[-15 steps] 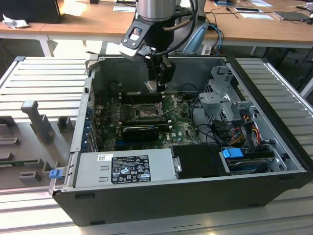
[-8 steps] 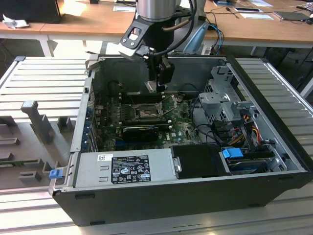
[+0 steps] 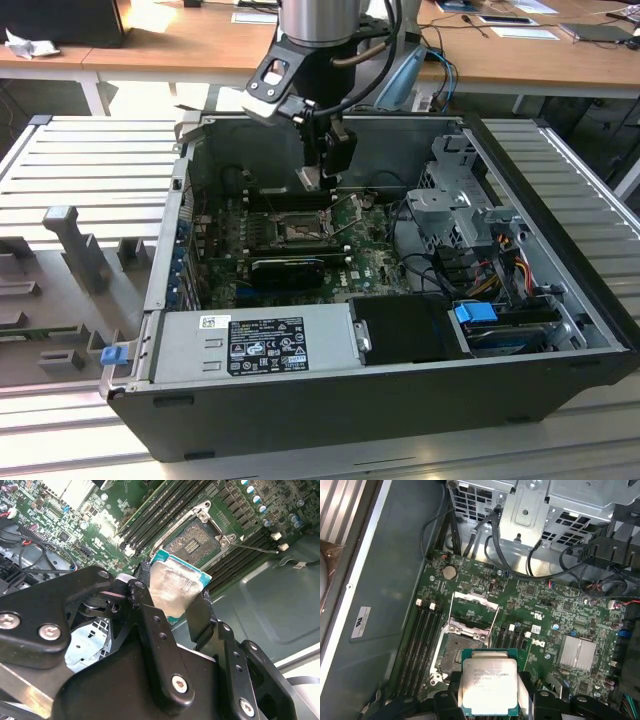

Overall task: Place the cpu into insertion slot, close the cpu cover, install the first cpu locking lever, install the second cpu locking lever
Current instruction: 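Place the cpu into insertion slot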

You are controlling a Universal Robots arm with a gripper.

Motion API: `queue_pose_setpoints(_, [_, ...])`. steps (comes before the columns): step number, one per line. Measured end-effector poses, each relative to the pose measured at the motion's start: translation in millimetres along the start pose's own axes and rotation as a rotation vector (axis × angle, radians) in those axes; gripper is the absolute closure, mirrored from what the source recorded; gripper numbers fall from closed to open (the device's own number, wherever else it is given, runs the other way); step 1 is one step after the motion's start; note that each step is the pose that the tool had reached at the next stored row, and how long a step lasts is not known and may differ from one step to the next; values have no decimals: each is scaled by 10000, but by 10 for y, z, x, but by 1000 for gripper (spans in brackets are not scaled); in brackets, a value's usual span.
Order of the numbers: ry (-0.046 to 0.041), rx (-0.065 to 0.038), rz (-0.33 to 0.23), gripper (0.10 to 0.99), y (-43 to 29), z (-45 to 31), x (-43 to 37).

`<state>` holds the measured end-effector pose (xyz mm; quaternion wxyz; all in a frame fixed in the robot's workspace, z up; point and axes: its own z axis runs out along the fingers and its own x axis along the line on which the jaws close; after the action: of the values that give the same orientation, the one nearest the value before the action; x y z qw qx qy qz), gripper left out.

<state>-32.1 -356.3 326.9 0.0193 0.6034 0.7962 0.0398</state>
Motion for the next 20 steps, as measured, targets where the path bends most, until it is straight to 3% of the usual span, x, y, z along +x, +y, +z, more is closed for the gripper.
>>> queue_pose_setpoints(10, [-10, 7, 74, 561, -8, 87, -1])
queue_pose_setpoints(12, [-31, 11, 293, 561, -10, 117, -1])
queue_pose_setpoints(16, [-114, 10, 1287, 561, -16, 187, -3])
queue_pose_setpoints(20, [-123, 11, 1381, 561, -18, 205, -3])
